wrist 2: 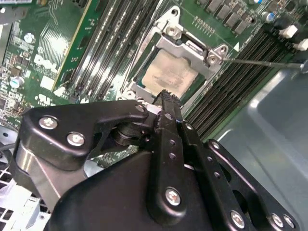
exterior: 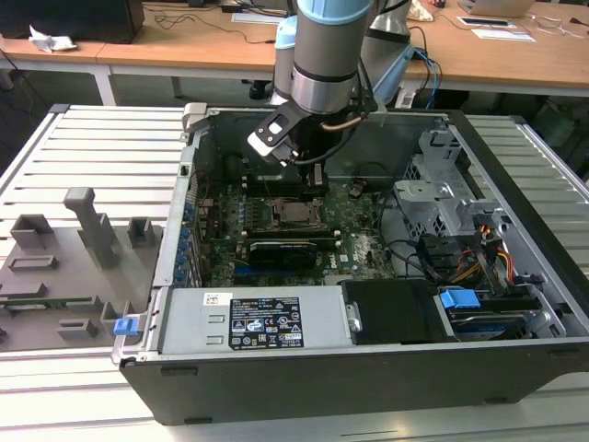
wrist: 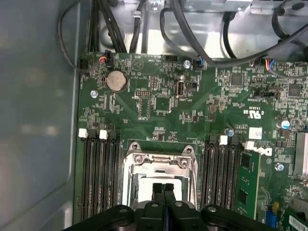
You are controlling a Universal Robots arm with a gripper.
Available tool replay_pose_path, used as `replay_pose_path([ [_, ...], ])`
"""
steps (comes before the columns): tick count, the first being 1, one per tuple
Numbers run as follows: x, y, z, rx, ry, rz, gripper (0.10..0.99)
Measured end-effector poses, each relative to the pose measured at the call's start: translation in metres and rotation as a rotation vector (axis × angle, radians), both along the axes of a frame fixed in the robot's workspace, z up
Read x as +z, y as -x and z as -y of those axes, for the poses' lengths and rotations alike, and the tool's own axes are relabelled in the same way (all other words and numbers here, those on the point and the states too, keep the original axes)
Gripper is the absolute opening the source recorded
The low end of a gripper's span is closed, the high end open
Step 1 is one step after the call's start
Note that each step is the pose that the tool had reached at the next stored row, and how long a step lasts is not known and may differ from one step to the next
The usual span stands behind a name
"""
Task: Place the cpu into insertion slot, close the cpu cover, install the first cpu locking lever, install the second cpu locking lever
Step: 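Close the cpu cover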
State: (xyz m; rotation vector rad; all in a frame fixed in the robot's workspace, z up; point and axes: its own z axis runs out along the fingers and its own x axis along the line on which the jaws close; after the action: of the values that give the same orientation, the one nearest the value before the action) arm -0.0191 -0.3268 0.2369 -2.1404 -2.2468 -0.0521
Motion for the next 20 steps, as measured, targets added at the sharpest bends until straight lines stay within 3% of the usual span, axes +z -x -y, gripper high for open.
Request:
replay_pose_path([
  [10,-0.0024,0.0137,0.0001,0.000,-0.002,0.0000,0.106],
  [13,-0.0115,0.0240,0.0001,0.000,-0.003,-0.0004,0.106],
  [15,-0.0193,0.0252,0.0001,0.003,-0.003,-0.0054,0.106],
  [20,-0.0244,0.0276,0.0001,0.007,-0.003,-0.0058,0.106],
])
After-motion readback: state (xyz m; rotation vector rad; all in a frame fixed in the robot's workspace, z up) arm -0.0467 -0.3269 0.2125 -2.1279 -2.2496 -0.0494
